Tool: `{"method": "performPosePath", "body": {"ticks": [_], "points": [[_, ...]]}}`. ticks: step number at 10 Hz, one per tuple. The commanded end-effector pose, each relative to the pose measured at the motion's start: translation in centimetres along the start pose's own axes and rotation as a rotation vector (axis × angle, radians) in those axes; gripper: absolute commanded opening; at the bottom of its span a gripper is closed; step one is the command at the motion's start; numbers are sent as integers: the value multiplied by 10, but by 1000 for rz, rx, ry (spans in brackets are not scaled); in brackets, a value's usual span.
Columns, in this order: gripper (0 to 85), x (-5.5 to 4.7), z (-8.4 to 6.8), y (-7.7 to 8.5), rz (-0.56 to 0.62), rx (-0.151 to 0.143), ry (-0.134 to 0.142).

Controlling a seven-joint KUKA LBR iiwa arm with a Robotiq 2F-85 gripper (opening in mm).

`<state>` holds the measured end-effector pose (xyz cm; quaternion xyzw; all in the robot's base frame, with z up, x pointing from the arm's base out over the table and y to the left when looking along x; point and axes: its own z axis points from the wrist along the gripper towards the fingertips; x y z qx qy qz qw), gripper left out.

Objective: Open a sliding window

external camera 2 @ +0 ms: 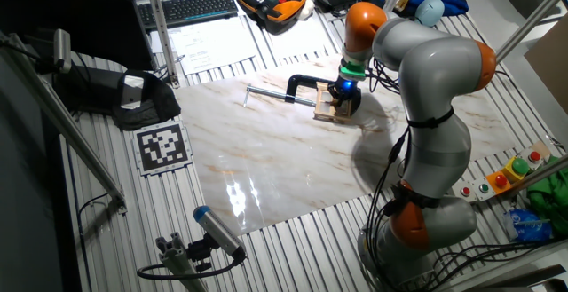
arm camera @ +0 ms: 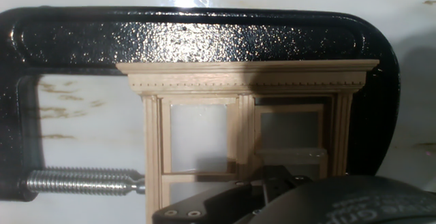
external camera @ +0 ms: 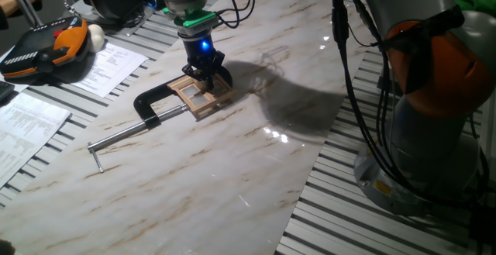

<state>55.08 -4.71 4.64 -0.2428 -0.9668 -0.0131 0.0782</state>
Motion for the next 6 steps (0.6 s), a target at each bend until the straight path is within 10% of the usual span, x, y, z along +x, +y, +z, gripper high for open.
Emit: {"method": "performPosePath", "body": {"ticks": [1, 6], "points": [[0, 0, 0, 0, 2, 2, -3], [0, -4, 0, -2, -3, 8, -8]]}}
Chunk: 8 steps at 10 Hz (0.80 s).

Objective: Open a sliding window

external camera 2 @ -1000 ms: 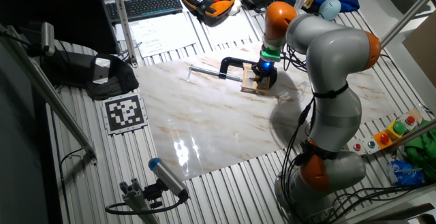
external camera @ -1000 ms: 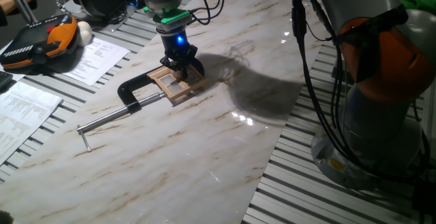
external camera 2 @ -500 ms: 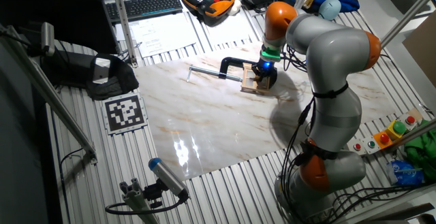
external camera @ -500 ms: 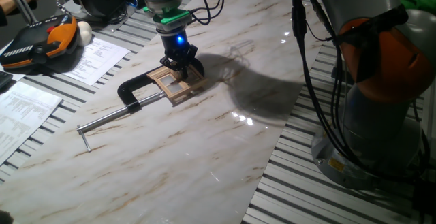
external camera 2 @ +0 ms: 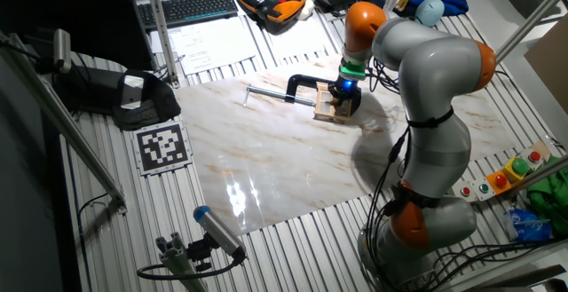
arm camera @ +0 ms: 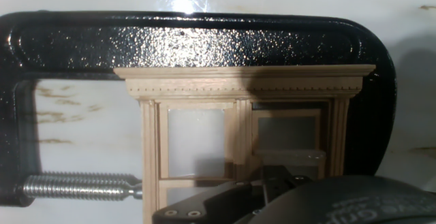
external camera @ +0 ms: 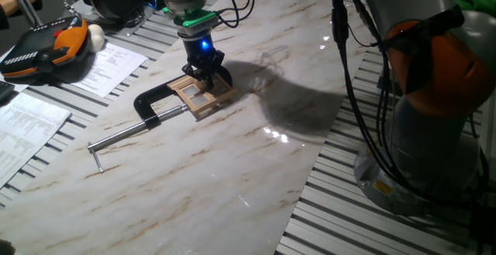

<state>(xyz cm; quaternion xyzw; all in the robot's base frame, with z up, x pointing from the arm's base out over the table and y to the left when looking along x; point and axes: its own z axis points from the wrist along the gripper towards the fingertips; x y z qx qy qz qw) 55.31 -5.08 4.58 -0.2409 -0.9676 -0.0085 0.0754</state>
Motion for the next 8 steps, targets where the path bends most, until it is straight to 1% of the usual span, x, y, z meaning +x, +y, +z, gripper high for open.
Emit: {"method": "performPosePath", "body": {"ticks": [1, 8], "points": [[0, 0, 1, 0, -2, 0, 0], [0, -5, 0, -2, -7, 8, -2]]}}
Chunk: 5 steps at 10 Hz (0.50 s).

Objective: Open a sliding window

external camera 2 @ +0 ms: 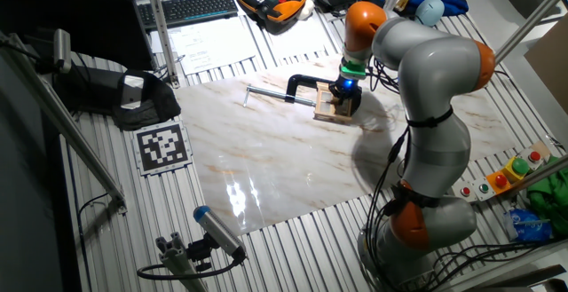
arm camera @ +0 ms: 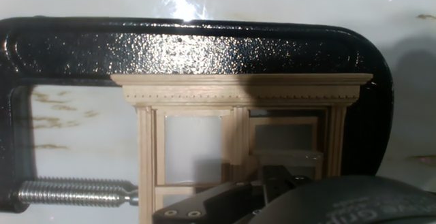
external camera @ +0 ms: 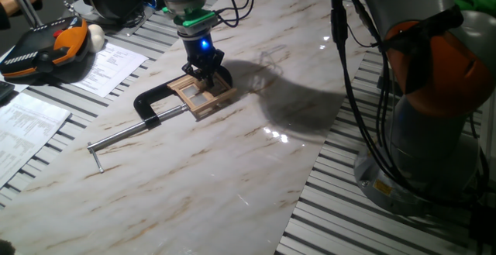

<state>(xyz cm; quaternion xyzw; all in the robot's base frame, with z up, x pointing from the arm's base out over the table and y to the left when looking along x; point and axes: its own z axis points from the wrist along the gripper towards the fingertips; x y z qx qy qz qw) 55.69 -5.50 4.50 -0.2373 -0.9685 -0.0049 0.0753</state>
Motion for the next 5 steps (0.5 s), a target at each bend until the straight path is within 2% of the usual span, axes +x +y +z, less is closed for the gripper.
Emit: {"method": "performPosePath", "body": {"ticks": [1, 5], "points": [[0, -1, -1, 0, -1, 3, -1], [0, -5, 1, 2, -3, 6, -8]]}}
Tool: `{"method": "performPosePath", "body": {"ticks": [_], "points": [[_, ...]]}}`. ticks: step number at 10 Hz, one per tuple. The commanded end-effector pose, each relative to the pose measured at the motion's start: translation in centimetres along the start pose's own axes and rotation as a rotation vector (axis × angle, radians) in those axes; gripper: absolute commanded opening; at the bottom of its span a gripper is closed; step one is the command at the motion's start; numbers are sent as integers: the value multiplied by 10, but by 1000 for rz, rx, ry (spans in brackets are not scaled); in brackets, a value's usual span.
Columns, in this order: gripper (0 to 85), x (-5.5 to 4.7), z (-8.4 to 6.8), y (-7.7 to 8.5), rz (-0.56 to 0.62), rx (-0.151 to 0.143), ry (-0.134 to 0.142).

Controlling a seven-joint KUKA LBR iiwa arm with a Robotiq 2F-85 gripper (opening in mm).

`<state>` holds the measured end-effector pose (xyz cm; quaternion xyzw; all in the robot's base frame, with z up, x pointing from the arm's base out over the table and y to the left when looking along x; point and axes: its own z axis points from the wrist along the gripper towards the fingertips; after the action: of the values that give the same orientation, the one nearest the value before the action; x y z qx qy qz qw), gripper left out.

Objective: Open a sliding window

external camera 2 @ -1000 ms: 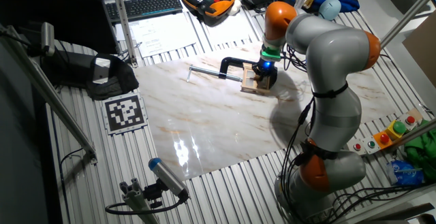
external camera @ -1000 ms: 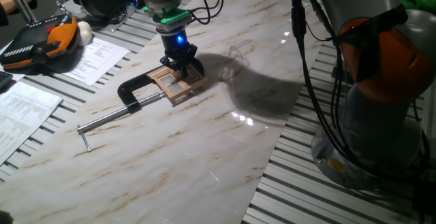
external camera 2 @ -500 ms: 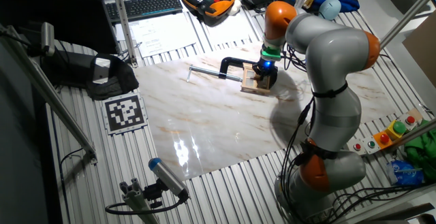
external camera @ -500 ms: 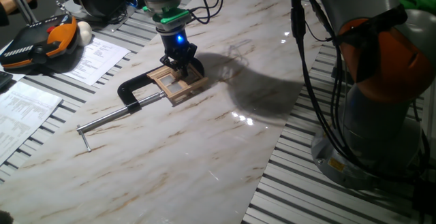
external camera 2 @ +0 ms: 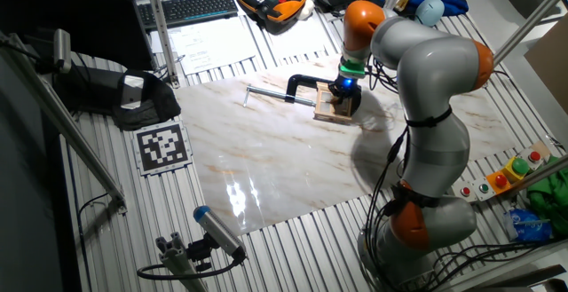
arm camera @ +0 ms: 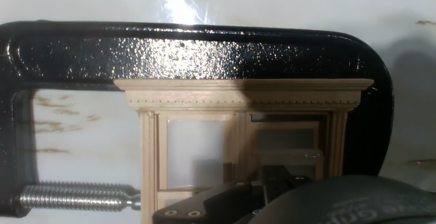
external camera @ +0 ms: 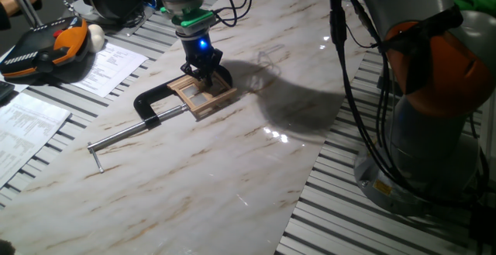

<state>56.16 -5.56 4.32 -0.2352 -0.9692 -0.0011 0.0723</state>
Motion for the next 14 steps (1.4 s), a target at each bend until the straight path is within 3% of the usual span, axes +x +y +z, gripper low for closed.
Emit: {"method": "performPosePath", "body": {"ticks": [1, 5, 9, 12, 14], "points": [[0, -2, 1, 0, -2, 1, -1], [0, -8, -2, -1, -12, 15, -4], [0, 2, -14, -3, -9, 9, 31], [0, 14, -9, -8, -1, -38, 52], [0, 22, -14, -9, 10, -56, 62]]}}
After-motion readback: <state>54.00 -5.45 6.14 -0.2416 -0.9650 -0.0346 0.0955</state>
